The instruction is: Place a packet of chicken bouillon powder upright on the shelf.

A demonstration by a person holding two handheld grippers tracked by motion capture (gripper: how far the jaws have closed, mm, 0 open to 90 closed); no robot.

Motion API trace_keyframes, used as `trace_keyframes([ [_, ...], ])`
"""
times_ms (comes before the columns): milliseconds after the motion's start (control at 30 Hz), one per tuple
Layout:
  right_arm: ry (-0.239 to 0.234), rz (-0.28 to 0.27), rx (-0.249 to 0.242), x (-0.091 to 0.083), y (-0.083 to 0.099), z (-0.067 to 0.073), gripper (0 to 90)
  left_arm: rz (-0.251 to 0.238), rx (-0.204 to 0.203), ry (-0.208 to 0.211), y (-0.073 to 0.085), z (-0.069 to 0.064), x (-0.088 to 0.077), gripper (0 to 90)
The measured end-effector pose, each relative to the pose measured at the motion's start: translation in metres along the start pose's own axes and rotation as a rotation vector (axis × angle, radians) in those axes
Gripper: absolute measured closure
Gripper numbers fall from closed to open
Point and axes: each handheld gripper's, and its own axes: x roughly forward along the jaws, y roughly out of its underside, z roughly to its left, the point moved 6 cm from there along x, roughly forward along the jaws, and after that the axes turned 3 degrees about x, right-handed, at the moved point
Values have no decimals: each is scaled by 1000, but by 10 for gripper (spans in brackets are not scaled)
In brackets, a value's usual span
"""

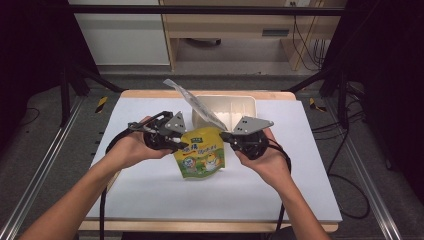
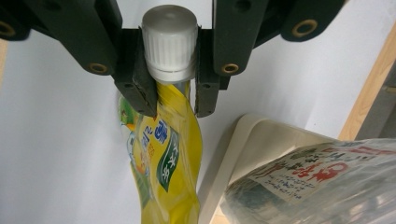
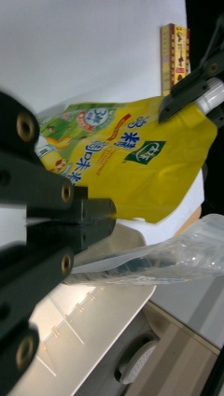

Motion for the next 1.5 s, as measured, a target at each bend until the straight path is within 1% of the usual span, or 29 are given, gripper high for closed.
trace_keyframes([
  [33,13,4,-7,0,0,-2,773,-1,-3,3,0,0,0,701],
  [100,19,17,-20,-2,1,-4,723,0,2,0,1,0,-1,702],
  [133,24,16,-26,-3,0,-6,680,-1,9,-7,2,1,-1,702],
  [200,22,22,-34,-6,-2,-8,622,-8,15,-3,2,1,-3,702],
  [267,13,30,-45,-7,-4,-8,536,0,11,-5,4,2,-3,702],
  [300,17,32,-58,-7,-5,-9,498,1,13,-5,4,2,-3,702],
  [400,-4,67,-88,-6,-8,-7,408,-1,27,-5,3,1,-3,702],
  [467,-13,83,-121,-4,-11,-5,382,0,38,-5,3,0,-3,702],
  [500,-21,91,-130,-3,-12,-4,350,0,38,-5,3,0,-3,701],
  [533,-34,115,-136,-1,-13,-3,335,-2,50,-6,2,-1,-3,701],
  [600,-46,138,-147,2,-14,-2,323,-7,62,-4,2,-2,-4,701],
  [633,-65,150,-154,3,-15,-1,309,-6,67,-3,2,-2,-4,701],
  [700,-98,164,-167,6,-16,0,330,-7,74,-1,1,-3,-4,701],
  [800,-119,187,-186,10,-18,1,385,-15,90,1,1,-5,-4,702],
  [867,-123,205,-199,13,-19,1,414,-19,96,3,0,-6,-5,702],
  [967,-149,226,-211,18,-21,2,455,-25,98,2,-1,-6,-4,701],
  [1067,-173,237,-215,24,-23,3,476,-30,100,1,-1,-6,-4,701],
  [1233,-208,254,-205,36,-24,3,528,-37,109,3,-2,-7,-5,701],
  [1367,-247,277,-209,43,-22,6,561,-30,112,4,-1,-6,-5,701],
  [1400,-251,282,-223,45,-21,6,578,-31,113,4,-1,-6,-5,701],
  [1467,-264,292,-224,47,-20,9,602,-31,114,5,0,-6,-5,701],
  [1500,-264,298,-224,48,-19,10,611,-29,114,5,0,-6,-5,701],
])
